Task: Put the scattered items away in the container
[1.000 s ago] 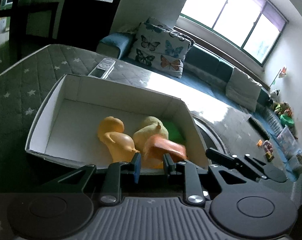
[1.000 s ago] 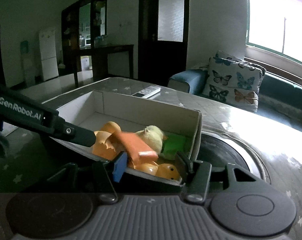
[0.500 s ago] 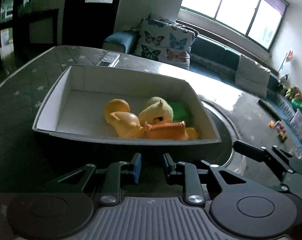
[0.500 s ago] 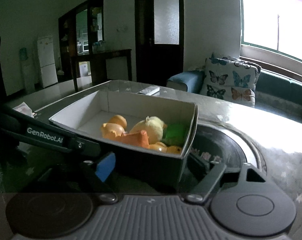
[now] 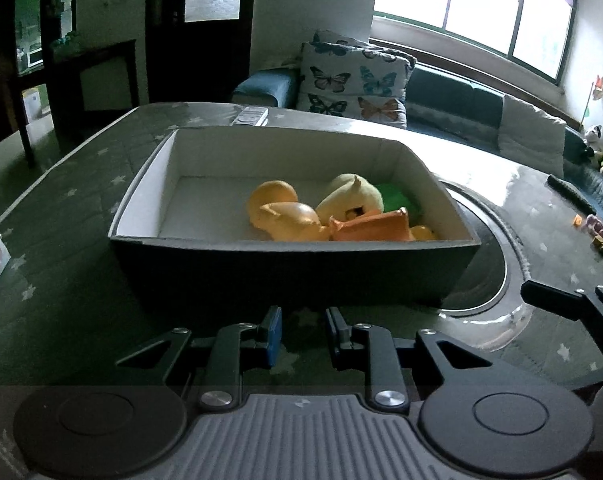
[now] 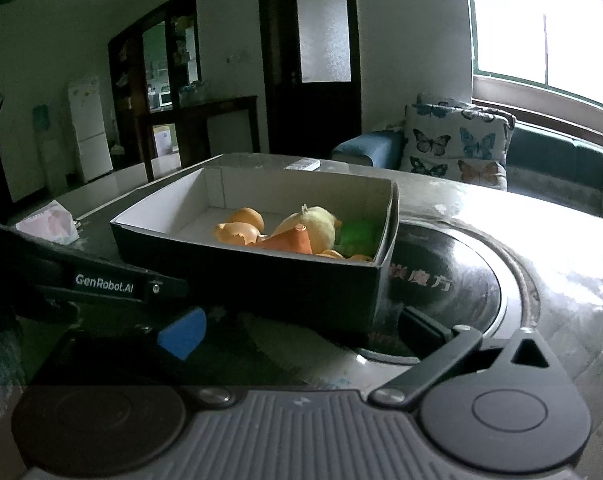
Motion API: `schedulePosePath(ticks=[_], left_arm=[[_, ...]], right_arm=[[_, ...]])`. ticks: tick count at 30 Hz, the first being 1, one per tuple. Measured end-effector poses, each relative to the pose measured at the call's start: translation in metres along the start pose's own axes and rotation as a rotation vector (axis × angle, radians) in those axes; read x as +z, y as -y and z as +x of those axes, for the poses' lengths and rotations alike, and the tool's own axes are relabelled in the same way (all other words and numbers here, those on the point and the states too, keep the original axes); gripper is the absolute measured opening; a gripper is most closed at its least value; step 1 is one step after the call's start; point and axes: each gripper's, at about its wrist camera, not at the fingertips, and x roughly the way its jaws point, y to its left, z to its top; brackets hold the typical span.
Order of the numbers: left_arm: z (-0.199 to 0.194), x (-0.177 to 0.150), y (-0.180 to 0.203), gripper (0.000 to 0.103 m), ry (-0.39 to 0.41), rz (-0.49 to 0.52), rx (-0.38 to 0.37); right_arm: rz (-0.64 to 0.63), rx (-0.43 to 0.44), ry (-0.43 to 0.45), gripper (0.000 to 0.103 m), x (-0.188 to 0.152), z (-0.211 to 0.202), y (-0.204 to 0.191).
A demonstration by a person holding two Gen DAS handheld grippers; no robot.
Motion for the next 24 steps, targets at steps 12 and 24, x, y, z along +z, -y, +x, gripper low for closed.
schedulePosePath(ticks=[12, 24], left_arm=[[-0.004, -0.012, -0.006, 0.026, 0.038, 0.035, 0.061], [-0.005, -0.014, -0.011, 0.032, 0.034, 0.053, 0.055]], right_arm=[[0.071, 0.013, -0.020, 0.103, -0.010, 0.008, -0.003], [0.075, 0.007, -0.043, 0.103, -0.003, 0.015, -0.008]])
